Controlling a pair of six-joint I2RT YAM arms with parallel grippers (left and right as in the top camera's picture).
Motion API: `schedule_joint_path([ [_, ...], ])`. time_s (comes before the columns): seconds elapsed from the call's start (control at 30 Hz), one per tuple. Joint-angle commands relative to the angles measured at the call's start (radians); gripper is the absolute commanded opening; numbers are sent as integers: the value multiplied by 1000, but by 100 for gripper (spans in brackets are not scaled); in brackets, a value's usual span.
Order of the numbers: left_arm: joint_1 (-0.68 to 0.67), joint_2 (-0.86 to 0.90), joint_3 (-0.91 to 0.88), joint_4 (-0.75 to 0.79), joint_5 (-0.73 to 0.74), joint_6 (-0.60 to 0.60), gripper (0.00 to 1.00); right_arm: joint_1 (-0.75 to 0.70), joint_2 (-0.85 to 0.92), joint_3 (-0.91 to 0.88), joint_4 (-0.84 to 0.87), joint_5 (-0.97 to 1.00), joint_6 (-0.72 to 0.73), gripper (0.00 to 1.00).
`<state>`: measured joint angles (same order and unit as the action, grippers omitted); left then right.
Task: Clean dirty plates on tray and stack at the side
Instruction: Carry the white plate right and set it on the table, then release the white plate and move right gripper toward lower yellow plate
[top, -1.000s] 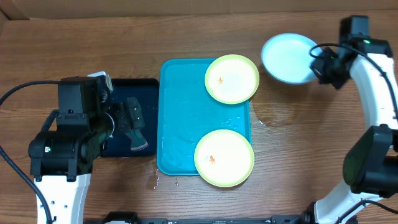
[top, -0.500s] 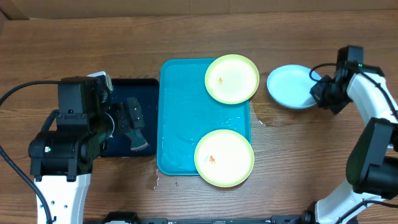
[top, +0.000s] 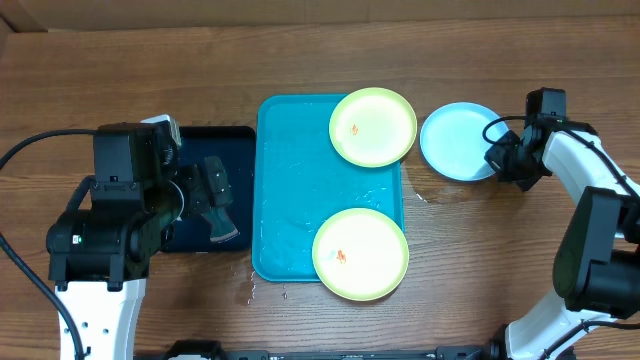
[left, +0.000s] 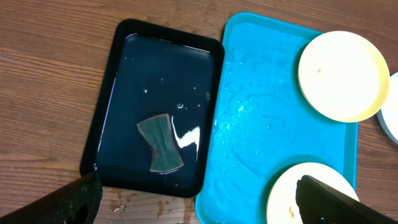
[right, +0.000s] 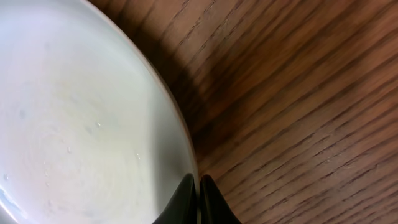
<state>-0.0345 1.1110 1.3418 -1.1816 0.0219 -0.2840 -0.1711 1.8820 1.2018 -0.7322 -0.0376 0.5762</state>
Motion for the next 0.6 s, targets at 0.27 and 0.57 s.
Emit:
schedule_joint_path([
  [0.27,2,2,11,4,-11,15,100,25,-32,-6,-4,-2,0,42],
  [0.57,2,2,11,4,-11,15,100,41,-87,309,-445,-112,-188,46],
])
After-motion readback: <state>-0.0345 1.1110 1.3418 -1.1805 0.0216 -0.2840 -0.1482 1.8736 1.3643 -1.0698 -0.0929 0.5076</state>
